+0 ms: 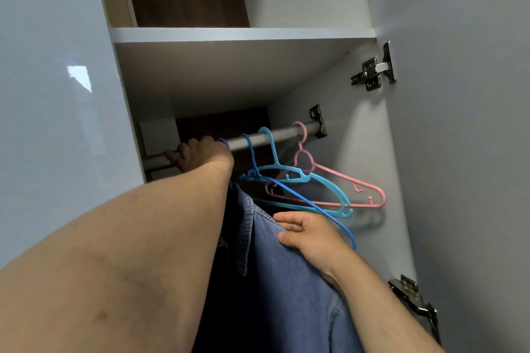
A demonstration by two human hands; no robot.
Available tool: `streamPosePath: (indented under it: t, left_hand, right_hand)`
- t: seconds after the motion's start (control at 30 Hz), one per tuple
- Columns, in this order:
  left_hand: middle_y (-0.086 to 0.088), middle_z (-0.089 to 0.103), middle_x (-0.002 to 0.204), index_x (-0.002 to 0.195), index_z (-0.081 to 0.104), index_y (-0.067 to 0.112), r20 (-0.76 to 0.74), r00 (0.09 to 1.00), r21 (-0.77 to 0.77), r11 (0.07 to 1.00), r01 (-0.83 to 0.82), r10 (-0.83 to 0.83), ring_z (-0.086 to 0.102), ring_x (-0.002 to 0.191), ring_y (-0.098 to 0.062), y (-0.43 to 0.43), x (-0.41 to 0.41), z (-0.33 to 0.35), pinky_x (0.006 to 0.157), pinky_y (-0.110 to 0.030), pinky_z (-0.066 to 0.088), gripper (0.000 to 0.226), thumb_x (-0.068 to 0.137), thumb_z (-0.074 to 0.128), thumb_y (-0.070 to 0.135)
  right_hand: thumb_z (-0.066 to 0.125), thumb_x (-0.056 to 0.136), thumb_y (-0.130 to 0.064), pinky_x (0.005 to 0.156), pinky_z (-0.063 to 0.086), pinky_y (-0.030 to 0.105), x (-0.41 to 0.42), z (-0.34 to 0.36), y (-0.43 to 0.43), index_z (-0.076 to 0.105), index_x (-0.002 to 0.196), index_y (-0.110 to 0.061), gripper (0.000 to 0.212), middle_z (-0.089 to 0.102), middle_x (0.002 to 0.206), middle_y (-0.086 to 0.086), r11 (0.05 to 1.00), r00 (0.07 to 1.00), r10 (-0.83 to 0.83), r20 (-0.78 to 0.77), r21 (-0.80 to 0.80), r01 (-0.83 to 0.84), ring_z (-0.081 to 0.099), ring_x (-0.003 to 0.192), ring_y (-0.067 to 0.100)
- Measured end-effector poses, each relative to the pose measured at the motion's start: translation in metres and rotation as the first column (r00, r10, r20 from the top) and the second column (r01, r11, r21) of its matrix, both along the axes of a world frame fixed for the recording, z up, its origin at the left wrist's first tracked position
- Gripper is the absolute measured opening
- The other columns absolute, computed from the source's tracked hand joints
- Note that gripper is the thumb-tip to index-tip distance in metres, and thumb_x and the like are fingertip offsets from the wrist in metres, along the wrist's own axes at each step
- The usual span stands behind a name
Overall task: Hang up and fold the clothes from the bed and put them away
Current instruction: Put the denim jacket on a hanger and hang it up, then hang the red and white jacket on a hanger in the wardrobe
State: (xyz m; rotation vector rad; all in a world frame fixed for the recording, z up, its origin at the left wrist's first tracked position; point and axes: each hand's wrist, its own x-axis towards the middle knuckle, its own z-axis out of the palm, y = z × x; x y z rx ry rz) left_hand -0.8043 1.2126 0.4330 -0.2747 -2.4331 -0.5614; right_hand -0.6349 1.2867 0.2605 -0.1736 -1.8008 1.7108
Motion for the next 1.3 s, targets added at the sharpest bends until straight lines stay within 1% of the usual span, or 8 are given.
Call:
streamPosePath:
  t: [0.3,0.4,0.57,0.67,0.87,0.97,1.13,1.3]
  left_hand:
    - [-0.013,0.035,0.151,0.135,0.051,0.015,-0.049,0.994,0.125,0.987,0.1,-0.094,0.019,0.145,-0.031,-0.001,0.023,-0.01,0.118,-0.05,0.017,0.043,0.093,0.051,0.026]
    - [-0.014,0.032,0.151,0.135,0.048,0.011,-0.054,0.976,0.192,0.957,0.219,-0.212,0.02,0.145,-0.032,-0.006,0.045,-0.024,0.117,-0.049,0.022,0.043,0.093,0.051,0.019]
    - [-0.01,0.05,0.139,0.137,0.049,0.014,-0.045,0.852,0.36,0.787,0.501,-0.521,0.049,0.124,-0.023,-0.024,0.098,-0.05,0.096,-0.031,0.045,0.039,0.102,0.045,0.031]
    - [-0.005,0.054,0.137,0.14,0.05,0.016,-0.107,0.736,0.283,0.689,0.667,-0.669,0.055,0.112,-0.011,-0.047,0.131,-0.071,0.086,-0.013,0.035,0.041,0.101,0.049,0.031]
    - [0.004,0.037,0.157,0.146,0.044,0.024,-0.127,0.646,-0.082,0.657,0.749,-0.753,0.023,0.149,-0.014,-0.107,0.159,-0.117,0.117,-0.036,0.027,0.053,0.097,0.056,0.038]
    - [0.004,0.036,0.158,0.147,0.044,0.024,-0.119,0.621,-0.072,0.63,0.773,-0.775,0.023,0.148,-0.012,-0.133,0.171,-0.139,0.116,-0.025,0.02,0.055,0.096,0.058,0.037]
    - [0.011,0.034,0.157,0.147,0.043,0.028,-0.158,0.597,-0.039,0.609,0.792,-0.786,0.021,0.147,-0.003,-0.181,0.196,-0.161,0.105,-0.001,0.002,0.056,0.095,0.059,0.038]
    - [0.025,0.042,0.143,0.138,0.053,0.035,-0.249,0.674,0.06,0.683,0.728,-0.696,0.03,0.129,0.015,-0.261,0.206,-0.173,0.105,-0.01,0.02,0.057,0.086,0.053,0.058]
  right_hand:
    - [0.07,0.085,0.003,0.075,0.052,0.012,0.024,-0.006,-0.008,0.072,0.092,-0.026,0.03,0.076,0.092,-0.007,0.991,0.992,-0.128,-0.007,0.031,0.128,0.07,0.084,-0.001]
    - [0.066,0.085,0.007,0.085,0.055,0.025,0.041,-0.002,-0.017,0.073,0.088,-0.021,0.029,0.078,0.093,0.001,0.986,0.985,-0.169,-0.038,-0.002,0.169,0.071,0.087,0.012]
    - [0.062,0.089,0.006,0.077,0.05,0.019,0.069,0.014,-0.037,0.071,0.087,-0.021,0.028,0.074,0.096,0.002,0.968,0.962,-0.249,-0.116,-0.012,0.249,0.065,0.084,0.01]
    - [0.062,0.091,0.003,0.083,0.049,0.017,0.089,0.019,-0.044,0.071,0.102,-0.019,0.026,0.071,0.103,-0.006,0.94,0.934,-0.327,-0.141,0.053,0.337,0.065,0.094,0.004]
    - [0.063,0.091,-0.007,0.101,0.046,0.022,0.131,0.011,-0.065,0.068,0.119,-0.03,0.037,0.065,0.117,-0.022,0.81,0.869,-0.479,-0.125,0.32,0.492,0.059,0.109,-0.006]
    - [0.064,0.092,-0.014,0.109,0.043,0.03,0.145,0.003,-0.078,0.063,0.133,-0.026,0.042,0.062,0.133,-0.015,0.747,0.844,-0.529,-0.093,0.42,0.515,0.055,0.123,0.005]
    - [0.064,0.093,-0.018,0.107,0.043,0.023,0.156,-0.001,-0.112,0.063,0.131,-0.033,0.041,0.056,0.121,-0.031,0.734,0.874,-0.471,-0.116,0.498,0.462,0.052,0.12,-0.005]
    - [0.065,0.085,-0.027,0.092,0.042,0.005,0.145,-0.001,-0.177,0.067,0.112,-0.048,0.035,0.062,0.116,-0.038,0.802,0.952,-0.248,-0.182,0.513,0.307,0.056,0.111,-0.012]
